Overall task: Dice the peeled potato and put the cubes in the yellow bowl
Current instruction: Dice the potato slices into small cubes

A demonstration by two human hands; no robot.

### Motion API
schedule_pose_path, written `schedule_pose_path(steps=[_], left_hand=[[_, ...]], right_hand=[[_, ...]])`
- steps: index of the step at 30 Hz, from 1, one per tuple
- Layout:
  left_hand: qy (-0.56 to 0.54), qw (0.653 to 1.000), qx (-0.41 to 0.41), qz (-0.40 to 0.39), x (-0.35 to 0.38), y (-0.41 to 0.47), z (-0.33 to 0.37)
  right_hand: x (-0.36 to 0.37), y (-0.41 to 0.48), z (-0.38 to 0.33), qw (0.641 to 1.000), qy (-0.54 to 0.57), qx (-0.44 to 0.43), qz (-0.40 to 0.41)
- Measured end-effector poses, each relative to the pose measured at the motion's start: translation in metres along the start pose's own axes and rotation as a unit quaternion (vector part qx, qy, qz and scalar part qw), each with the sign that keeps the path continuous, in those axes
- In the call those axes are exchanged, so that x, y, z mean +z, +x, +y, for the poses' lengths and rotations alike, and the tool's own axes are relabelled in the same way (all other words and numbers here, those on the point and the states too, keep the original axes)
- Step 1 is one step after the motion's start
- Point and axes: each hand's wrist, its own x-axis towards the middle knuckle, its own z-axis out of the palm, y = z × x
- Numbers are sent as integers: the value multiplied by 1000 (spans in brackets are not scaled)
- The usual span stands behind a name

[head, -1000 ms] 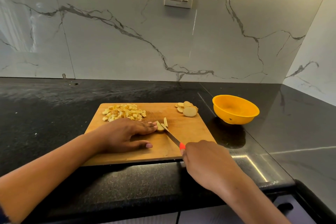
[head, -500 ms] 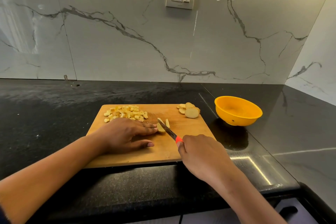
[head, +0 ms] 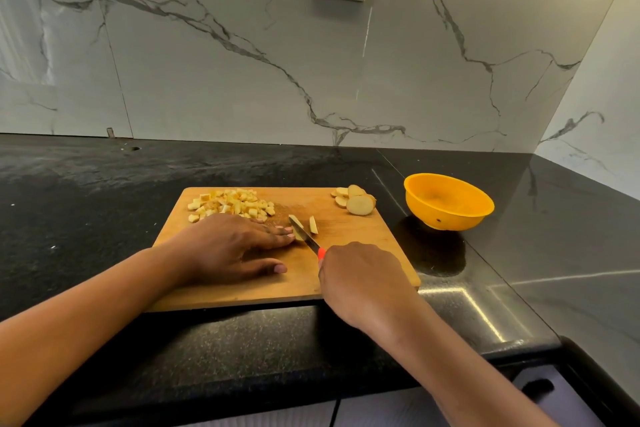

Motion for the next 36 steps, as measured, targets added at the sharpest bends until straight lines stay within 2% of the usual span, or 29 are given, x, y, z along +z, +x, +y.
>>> schedule_pose_path(steps=[7, 15, 22, 29, 32, 34, 36], left_hand=[[-2, 1000, -11, -1, 1, -1, 0], [-8, 1000, -24, -4, 1, -1, 1], [-57, 998, -34, 18, -1, -1, 4], [-85, 993, -62, 50, -3, -3, 5], [-102, 989, -71, 74, -3, -1, 8], [-120, 983, -100, 97, -5, 3, 13], [-130, 979, -135, 81, -5, 10, 20]], right_hand=[[5, -3, -6, 1000, -7, -3, -25], [8, -37, 14, 999, -25, -20, 8], [10, -46, 30, 997, 34, -3, 71], [5, -40, 36, 986, 136, 12, 98], [-2, -22, 43, 967, 195, 18, 162], [-3, 3, 48, 938, 269, 21, 218], [2, 34, 54, 902, 342, 28, 262]])
